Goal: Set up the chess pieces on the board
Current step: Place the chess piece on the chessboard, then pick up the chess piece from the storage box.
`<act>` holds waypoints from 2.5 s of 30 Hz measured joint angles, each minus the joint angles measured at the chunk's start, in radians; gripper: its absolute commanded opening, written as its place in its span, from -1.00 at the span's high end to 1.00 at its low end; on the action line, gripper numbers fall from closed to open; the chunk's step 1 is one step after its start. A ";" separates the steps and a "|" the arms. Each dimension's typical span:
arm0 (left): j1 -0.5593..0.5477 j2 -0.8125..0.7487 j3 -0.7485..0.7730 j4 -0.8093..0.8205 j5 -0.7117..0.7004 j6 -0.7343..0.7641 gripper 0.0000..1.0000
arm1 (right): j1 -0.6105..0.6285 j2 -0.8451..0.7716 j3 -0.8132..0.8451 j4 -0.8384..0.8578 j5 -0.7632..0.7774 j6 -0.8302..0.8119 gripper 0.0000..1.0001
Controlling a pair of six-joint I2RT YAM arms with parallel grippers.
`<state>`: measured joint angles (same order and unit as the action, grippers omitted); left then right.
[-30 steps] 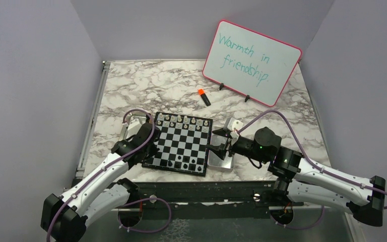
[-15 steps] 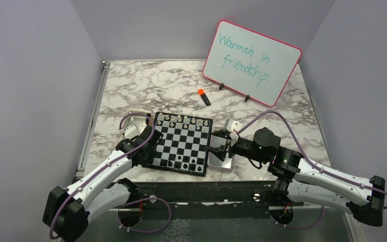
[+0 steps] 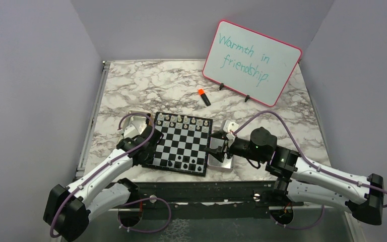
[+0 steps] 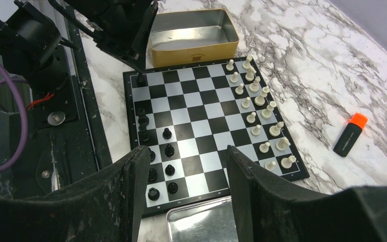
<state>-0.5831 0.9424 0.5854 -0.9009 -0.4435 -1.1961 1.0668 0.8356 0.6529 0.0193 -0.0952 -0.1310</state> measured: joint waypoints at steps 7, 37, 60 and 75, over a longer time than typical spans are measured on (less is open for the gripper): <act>0.000 0.014 0.009 -0.010 0.000 0.004 0.80 | 0.000 0.004 0.000 0.000 0.000 0.000 -0.24; 0.000 0.019 0.028 -0.046 0.017 0.008 0.51 | 0.000 0.043 -0.021 0.016 0.000 0.001 -0.24; 0.000 0.016 0.028 -0.013 0.017 0.018 0.51 | 0.000 0.043 -0.021 0.017 0.000 0.008 -0.25; 0.000 -0.042 0.109 -0.074 -0.036 -0.006 0.49 | 0.000 0.043 -0.020 0.017 0.001 0.021 -0.25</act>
<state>-0.5831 0.9001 0.6945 -0.9752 -0.4797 -1.2022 1.0668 0.8791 0.6327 0.0360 -0.0944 -0.1101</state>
